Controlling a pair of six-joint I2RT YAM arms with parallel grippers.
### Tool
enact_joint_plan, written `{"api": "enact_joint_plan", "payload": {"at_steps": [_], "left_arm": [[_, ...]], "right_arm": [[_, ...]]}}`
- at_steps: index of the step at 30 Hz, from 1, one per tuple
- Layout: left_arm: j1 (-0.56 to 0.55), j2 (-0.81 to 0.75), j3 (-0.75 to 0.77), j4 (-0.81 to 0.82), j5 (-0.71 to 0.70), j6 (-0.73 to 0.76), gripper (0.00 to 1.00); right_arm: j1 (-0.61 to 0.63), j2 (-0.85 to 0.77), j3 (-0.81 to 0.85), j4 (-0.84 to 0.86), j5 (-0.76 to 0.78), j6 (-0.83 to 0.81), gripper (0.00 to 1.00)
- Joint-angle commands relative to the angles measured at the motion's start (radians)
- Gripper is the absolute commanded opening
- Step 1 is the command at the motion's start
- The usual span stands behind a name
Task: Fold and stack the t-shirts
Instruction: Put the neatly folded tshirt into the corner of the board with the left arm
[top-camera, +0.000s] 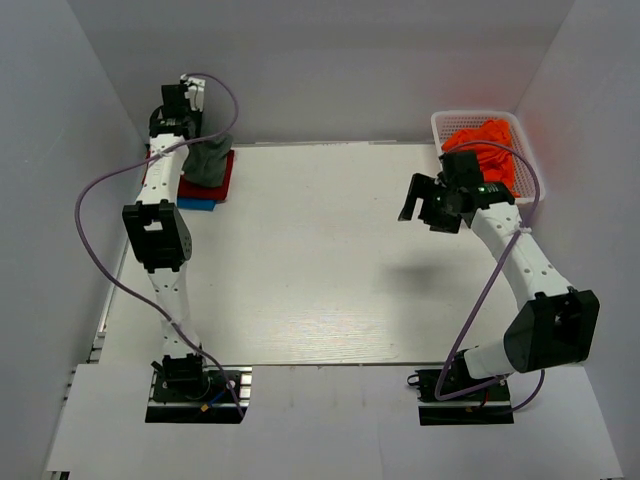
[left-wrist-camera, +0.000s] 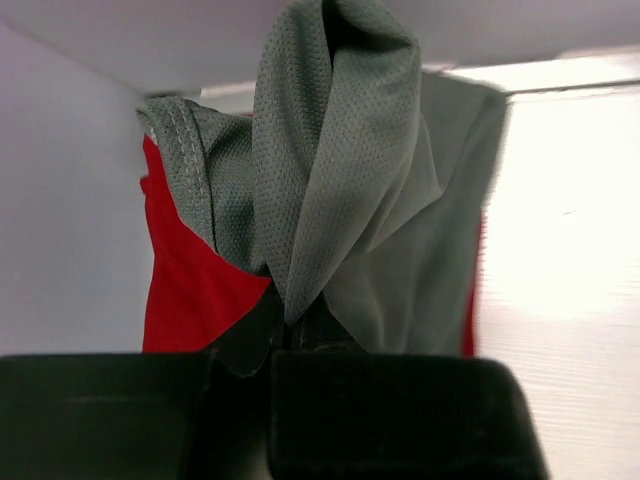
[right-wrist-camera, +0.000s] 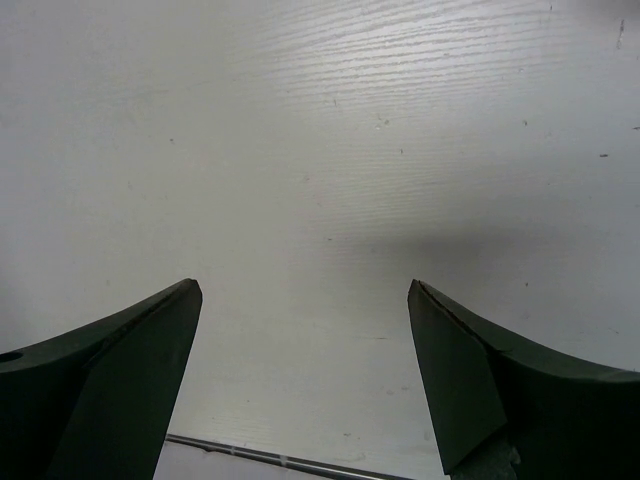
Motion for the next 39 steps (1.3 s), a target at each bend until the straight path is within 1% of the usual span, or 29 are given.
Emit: {"api": "enact_joint_plan", "payload": {"at_steps": [1,5,8,12,14,15,16,17,18,21,24,27,29,32,33,34,35,36,37,38,39], "left_arm": [[0.045,0.002,0.021,0.027,0.066,0.008,0.00],[0.114,0.044,0.020,0.049,0.066,-0.086,0.00],[0.148,0.062,0.051,0.076,0.034,-0.140,0.00],[0.203,0.084,0.051,0.104,0.044,-0.180,0.00],[0.217,0.103,0.051,0.113,0.056,-0.206,0.16],[0.226,0.104,0.051,0.113,0.067,-0.215,0.38],[0.226,0.114,0.051,0.113,0.082,-0.216,0.54],[0.226,0.123,0.051,0.113,0.107,-0.216,0.74],[0.235,0.123,0.051,0.113,0.116,-0.216,1.00],[0.235,0.123,0.051,0.125,0.106,-0.252,1.00],[0.245,0.123,0.063,0.125,0.058,-0.306,1.00],[0.255,0.093,0.073,0.089,0.040,-0.396,1.00],[0.255,0.041,0.073,0.055,0.092,-0.442,1.00],[0.216,-0.056,-0.007,0.000,0.164,-0.456,1.00],[0.203,-0.147,-0.038,-0.017,0.211,-0.472,1.00],[0.194,-0.207,-0.141,-0.034,0.234,-0.501,1.00],[0.173,-0.276,-0.218,-0.022,0.271,-0.543,1.00],[0.159,-0.442,-0.310,0.008,0.300,-0.560,1.00],[0.142,-0.534,-0.521,0.109,0.300,-0.586,1.00],[0.122,-0.609,-0.603,0.142,0.291,-0.602,1.00],[0.070,-0.677,-0.659,0.142,0.196,-0.635,1.00]], "right_arm": [[0.002,-0.010,0.081,-0.054,0.029,0.021,0.90],[0.007,0.004,0.089,-0.048,0.005,0.047,0.90],[0.002,0.003,0.078,-0.023,-0.018,0.065,0.90],[0.005,0.013,0.071,-0.013,-0.033,0.082,0.90],[0.008,0.015,0.068,-0.006,-0.038,0.087,0.90],[0.004,0.020,0.068,-0.003,-0.038,0.091,0.90],[0.002,0.021,0.069,0.000,-0.041,0.090,0.90],[0.005,0.026,0.069,-0.002,-0.046,0.090,0.90],[0.007,0.029,0.072,-0.002,-0.047,0.090,0.90],[0.010,0.035,0.072,0.003,-0.046,0.090,0.90],[0.008,0.038,0.068,0.006,-0.052,0.090,0.90],[0.005,0.026,0.052,0.021,-0.059,0.087,0.90],[0.007,0.006,0.042,0.033,-0.058,0.078,0.90],[0.007,-0.046,0.008,0.079,-0.066,0.068,0.90],[0.008,-0.074,-0.032,0.116,-0.069,0.067,0.90],[0.007,-0.097,-0.050,0.133,-0.072,0.062,0.90],[0.007,-0.155,-0.073,0.147,-0.072,0.071,0.90],[0.008,-0.172,-0.145,0.185,-0.072,0.078,0.90],[0.008,-0.196,-0.175,0.199,-0.070,0.081,0.90],[0.010,-0.241,-0.195,0.207,-0.070,0.097,0.90],[0.005,-0.291,-0.246,0.224,-0.072,0.102,0.90]]}}
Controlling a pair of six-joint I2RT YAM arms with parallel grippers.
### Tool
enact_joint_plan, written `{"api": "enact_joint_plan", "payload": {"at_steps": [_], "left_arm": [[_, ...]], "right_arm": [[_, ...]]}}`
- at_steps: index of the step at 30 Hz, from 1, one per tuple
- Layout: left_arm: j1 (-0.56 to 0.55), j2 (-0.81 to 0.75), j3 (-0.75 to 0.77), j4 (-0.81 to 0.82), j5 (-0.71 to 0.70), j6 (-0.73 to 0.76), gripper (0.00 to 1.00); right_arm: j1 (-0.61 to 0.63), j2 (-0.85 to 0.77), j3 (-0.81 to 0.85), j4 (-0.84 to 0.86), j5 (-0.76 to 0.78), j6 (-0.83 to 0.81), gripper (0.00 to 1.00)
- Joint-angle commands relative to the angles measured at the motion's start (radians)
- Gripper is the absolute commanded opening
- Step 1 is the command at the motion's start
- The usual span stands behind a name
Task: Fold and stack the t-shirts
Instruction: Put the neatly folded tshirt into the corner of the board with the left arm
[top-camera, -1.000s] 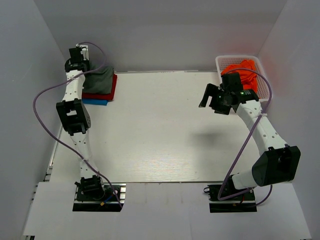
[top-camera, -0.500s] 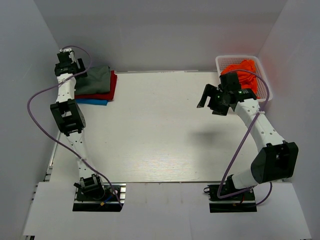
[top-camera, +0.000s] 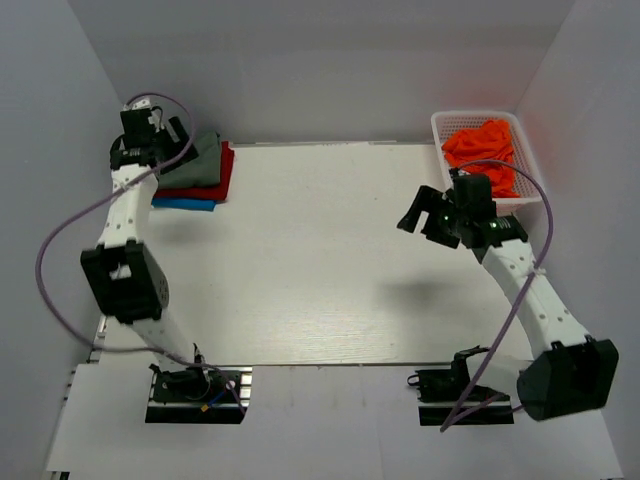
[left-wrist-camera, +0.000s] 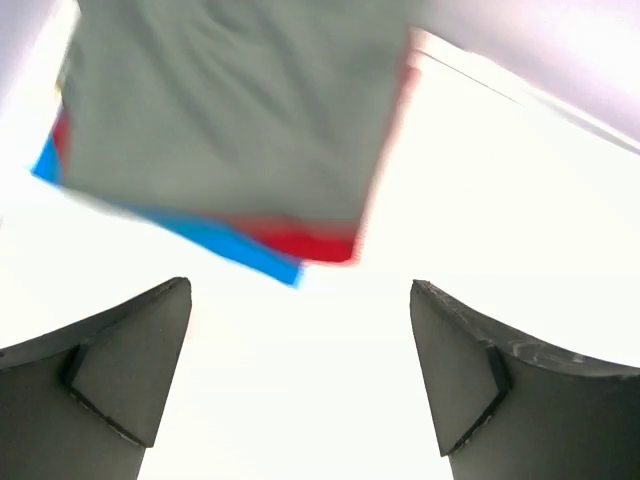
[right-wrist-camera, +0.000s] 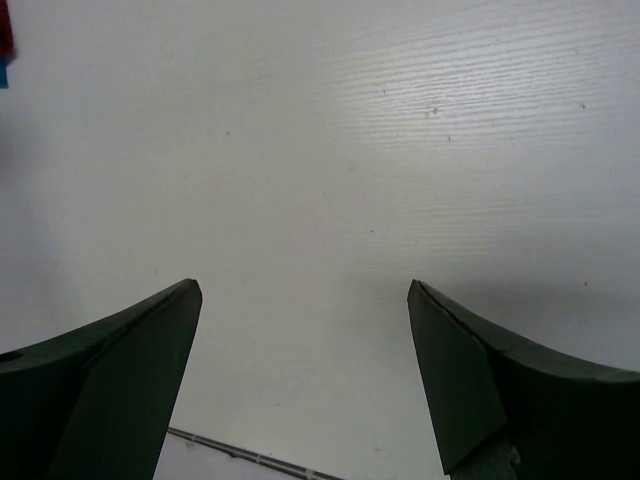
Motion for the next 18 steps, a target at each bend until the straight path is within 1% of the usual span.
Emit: {"api": "enact_joint_plan", "payload": {"at_steps": [1,2,3,4,5,6,7,8,9,10,12,13,14,18], "left_arm": [[-0.117,-0.337,-0.226,0.079,-0.011,-0.136,1.00],[-0.127,-0.433,-0.278,0.067,0.001,-0.212,1.00],[-0.153,-0.481,-0.335,0.067,0.002,-0.257,1.00],[-0.168,-0.527,-0.474,0.126,0.043,-0.273,1.00],[-0.183,-0.572,-0.533,0.156,0.079,-0.273,1.00],[-0.212,-0.633,-0.584,0.156,0.079,-0.273,1.00],[-0.225,-0.647,-0.584,0.118,0.059,-0.273,1.00],[-0.236,-0.661,-0.584,0.034,0.036,-0.258,1.00],[-0.246,-0.676,-0.584,0.006,0.021,-0.241,1.00],[-0.256,-0.723,-0.602,-0.008,0.034,-0.241,1.00],[-0.273,-0.782,-0.674,0.018,0.062,-0.253,1.00],[-0.283,-0.820,-0.688,0.035,0.071,-0.262,1.00],[-0.294,-0.820,-0.688,0.044,0.084,-0.262,1.00],[-0.315,-0.805,-0.655,-0.011,0.048,-0.253,1.00]], "right_arm": [[0.006,-0.125,-0.125,0.108,-0.007,0.027,0.90],[0.006,-0.187,-0.187,0.116,-0.002,0.049,0.90],[0.005,-0.246,-0.215,0.145,0.004,0.053,0.90],[0.006,-0.303,-0.262,0.159,0.001,0.056,0.90],[0.005,-0.329,-0.296,0.162,-0.005,0.054,0.90],[0.003,-0.375,-0.310,0.162,-0.010,0.050,0.90],[0.003,-0.422,-0.324,0.168,-0.021,0.045,0.90],[0.004,-0.444,-0.353,0.165,-0.025,0.033,0.90],[0.003,-0.466,-0.357,0.162,-0.025,0.036,0.90],[0.003,-0.508,-0.359,0.159,-0.033,0.027,0.90],[0.006,-0.542,-0.361,0.134,-0.038,0.031,0.90],[0.005,-0.559,-0.373,0.149,-0.050,0.027,0.90],[0.003,-0.564,-0.379,0.156,-0.060,0.025,0.90],[0.003,-0.569,-0.381,0.174,-0.111,0.020,0.90]]}}
